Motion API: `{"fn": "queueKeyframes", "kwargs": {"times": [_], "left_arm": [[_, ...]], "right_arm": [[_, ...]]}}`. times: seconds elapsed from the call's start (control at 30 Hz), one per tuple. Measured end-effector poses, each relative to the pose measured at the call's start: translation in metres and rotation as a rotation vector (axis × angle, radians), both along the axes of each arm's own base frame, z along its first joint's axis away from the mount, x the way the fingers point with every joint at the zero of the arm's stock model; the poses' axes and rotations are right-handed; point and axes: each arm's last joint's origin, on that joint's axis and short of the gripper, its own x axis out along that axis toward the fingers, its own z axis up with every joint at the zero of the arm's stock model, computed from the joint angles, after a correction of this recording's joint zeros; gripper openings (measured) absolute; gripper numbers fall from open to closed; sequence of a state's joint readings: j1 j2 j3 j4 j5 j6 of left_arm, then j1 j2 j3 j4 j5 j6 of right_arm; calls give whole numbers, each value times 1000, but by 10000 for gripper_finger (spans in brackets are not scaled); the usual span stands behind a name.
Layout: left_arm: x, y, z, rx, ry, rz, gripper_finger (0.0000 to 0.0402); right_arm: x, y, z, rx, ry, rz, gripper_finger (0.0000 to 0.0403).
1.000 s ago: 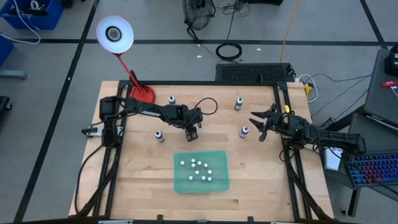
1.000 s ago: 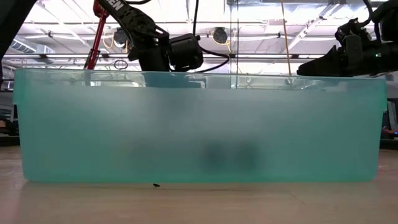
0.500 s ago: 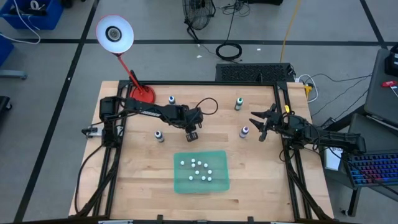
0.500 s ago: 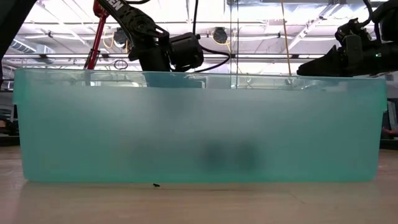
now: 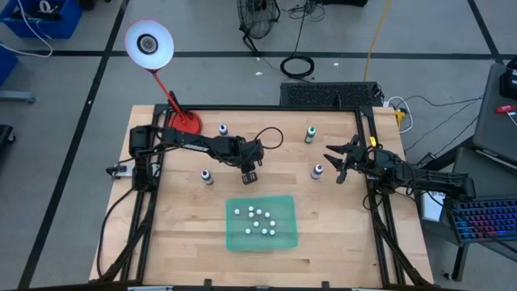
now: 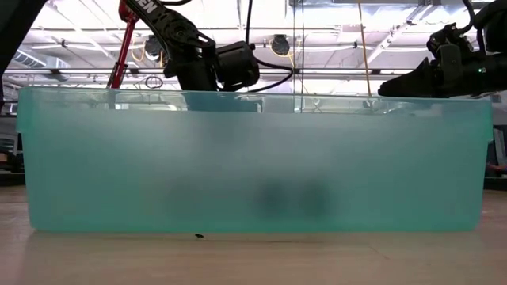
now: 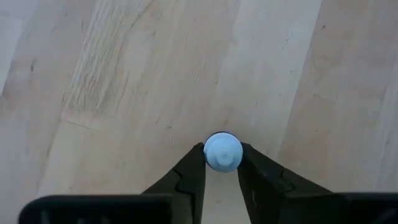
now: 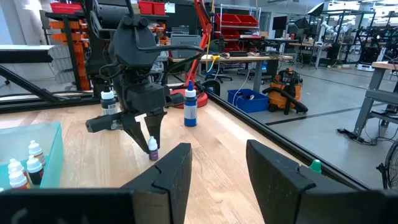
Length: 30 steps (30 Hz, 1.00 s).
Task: Pick & Place food coloring
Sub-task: Put the small purple food coloring bottle into the blue bin
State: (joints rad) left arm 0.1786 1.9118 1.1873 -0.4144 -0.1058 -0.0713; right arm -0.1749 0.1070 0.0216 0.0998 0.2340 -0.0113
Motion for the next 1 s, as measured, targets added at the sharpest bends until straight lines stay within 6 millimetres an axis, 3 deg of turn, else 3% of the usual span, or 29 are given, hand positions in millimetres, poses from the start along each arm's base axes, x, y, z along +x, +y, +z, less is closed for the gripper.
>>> {"fn": "queueKeyframes", "kwargs": {"times": [0.43, 0.77, 1.0], "left_arm": [[-2, 8, 0, -4, -7, 89, 98], [-2, 6, 0, 14, 8, 41, 183], [-3, 8, 0, 58, 26, 18, 206]], "right_arm": [[0, 0, 0, 0, 0, -1, 141], [0, 0, 0, 0, 0, 0, 141], [0, 0, 0, 0, 0, 0, 141]]}}
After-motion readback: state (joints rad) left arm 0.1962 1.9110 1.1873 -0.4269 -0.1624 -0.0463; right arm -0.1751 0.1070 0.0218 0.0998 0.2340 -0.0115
